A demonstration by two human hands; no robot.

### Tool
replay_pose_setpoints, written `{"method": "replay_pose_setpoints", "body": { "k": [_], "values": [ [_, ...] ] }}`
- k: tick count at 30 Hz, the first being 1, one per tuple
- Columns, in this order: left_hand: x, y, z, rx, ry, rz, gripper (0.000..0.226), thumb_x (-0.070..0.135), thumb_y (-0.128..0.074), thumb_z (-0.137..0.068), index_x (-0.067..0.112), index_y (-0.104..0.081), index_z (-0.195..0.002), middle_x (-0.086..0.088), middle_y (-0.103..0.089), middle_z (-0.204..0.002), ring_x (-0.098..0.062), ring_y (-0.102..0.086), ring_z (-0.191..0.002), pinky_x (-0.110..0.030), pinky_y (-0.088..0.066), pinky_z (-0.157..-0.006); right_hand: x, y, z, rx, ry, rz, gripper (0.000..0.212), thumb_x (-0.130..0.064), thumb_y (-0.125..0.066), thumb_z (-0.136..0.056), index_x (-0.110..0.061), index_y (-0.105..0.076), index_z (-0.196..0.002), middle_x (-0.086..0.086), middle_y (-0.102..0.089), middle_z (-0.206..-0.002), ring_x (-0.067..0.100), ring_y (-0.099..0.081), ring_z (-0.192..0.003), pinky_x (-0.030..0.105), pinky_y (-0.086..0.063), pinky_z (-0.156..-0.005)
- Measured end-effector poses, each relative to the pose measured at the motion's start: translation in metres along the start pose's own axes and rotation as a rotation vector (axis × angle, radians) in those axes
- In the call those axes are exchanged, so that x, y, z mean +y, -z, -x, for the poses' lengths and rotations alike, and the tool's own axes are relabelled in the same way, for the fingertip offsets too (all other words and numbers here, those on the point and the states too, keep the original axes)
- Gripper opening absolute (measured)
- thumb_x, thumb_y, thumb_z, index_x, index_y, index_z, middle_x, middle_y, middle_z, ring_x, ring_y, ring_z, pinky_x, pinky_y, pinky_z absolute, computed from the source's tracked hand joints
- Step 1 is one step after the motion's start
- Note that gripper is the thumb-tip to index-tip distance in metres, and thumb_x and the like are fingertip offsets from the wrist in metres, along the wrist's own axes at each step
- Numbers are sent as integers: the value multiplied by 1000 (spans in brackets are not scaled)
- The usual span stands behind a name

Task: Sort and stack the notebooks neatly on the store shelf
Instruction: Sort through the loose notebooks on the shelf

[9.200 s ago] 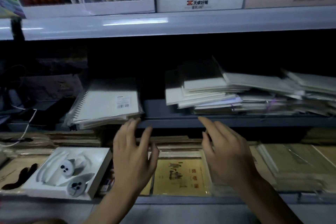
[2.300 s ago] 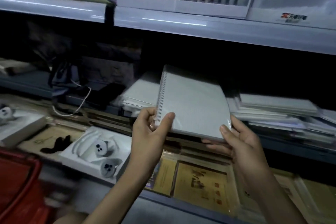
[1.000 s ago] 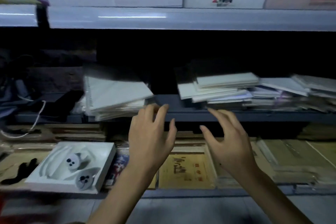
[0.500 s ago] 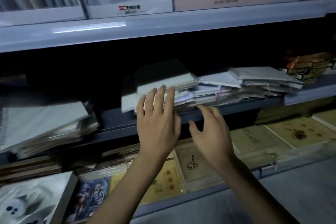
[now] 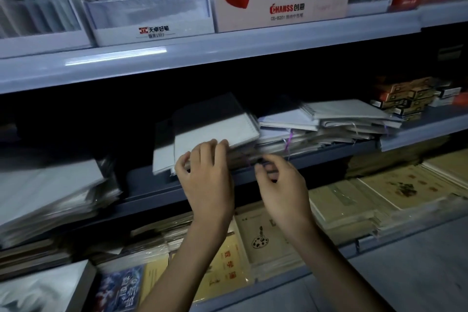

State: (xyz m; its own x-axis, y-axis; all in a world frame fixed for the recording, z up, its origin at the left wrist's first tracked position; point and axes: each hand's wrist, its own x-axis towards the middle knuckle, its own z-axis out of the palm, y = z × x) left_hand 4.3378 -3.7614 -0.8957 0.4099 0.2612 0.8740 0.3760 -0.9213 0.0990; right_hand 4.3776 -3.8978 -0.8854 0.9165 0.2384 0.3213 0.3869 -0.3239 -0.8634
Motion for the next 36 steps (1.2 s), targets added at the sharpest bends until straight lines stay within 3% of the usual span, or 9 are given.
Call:
{"method": "replay_pose_setpoints", "body": {
  "k": [3, 5, 11, 17, 20, 24, 27, 30, 36],
  "values": [
    [-13, 10, 10, 44, -70, 66, 43, -2, -75, -81, 15, -71, -120, -4, -69, -117, -24, -56, -112, -48, -44, -93, -13, 4, -5, -84, -258, -484, 24, -51, -51, -103, -33, -68, -103, -4, -74, -101, 16, -74, -94, 36, -58, -88],
    [-21, 17, 20, 25, -96, 133, 44, -5, -74, -84, 15, -73, -122, -3, -71, -121, -24, -57, -116, -47, -43, -94, -20, 7, -7, -146, -366, -655, 31, -53, -50, -102, -28, -66, -109, 6, -75, -104, 23, -77, -88, 42, -62, -84],
    [-51, 40, 61, -55, -228, 270, 36, 6, -72, -92, 17, -75, -126, 1, -71, -129, -24, -64, -120, -44, -44, -98, -26, 7, 9, -223, -311, -677, 23, -27, -66, -99, -20, -69, -121, 7, -75, -114, 22, -77, -91, 35, -64, -63],
    [-54, 72, 74, -195, -207, 409, 32, 28, -66, -102, 25, -71, -133, 5, -66, -137, -20, -61, -127, -44, -43, -104, -22, 2, 32, -296, -282, -780, 44, -6, -59, -102, -24, -57, -142, 7, -72, -124, 27, -76, -100, 39, -64, -70],
    [-57, 99, 70, -198, -8, 409, 50, 48, -56, -103, 34, -53, -151, 10, -51, -154, -14, -46, -144, -43, -32, -116, -21, 6, 43, -308, -268, -862, 46, -6, -59, -100, -22, -57, -143, 3, -72, -127, 28, -74, -106, 36, -63, -66],
    [-78, 136, 54, -309, 705, 724, 73, 66, -59, -97, 43, -31, -160, 15, -45, -151, -3, -47, -135, -26, -38, -107, -26, 3, 57, -383, -299, -931, 51, -8, -63, -93, -26, -59, -140, 2, -70, -131, 30, -72, -112, 33, -62, -61],
    [-105, 151, 45, -493, 1132, 1276, 67, 53, -76, -87, 29, -58, -147, 2, -72, -126, -20, -72, -108, -35, -57, -86, -37, -8, 65, -444, -345, -989, 53, -11, -64, -86, -23, -61, -138, 5, -72, -127, 30, -73, -106, 30, -61, -55],
    [-125, 164, 47, -545, 1062, 1394, 27, 30, -71, -95, 18, -77, -119, -9, -77, -113, -22, -67, -89, -32, -53, -67, -49, -26, 75, -475, -375, -1004, 57, -12, -65, -82, -23, -61, -138, 5, -73, -125, 29, -76, -98, 28, -60, -51],
    [-168, 186, 49, -284, 941, 1314, 23, 25, -80, -90, 24, -80, -112, -13, -77, -103, -28, -60, -76, -30, -51, -60, -85, -73, 89, -555, -321, -1009, 51, -12, -63, -87, -24, -60, -137, 4, -74, -124, 25, -75, -100, 31, -62, -57]
  ]
}}
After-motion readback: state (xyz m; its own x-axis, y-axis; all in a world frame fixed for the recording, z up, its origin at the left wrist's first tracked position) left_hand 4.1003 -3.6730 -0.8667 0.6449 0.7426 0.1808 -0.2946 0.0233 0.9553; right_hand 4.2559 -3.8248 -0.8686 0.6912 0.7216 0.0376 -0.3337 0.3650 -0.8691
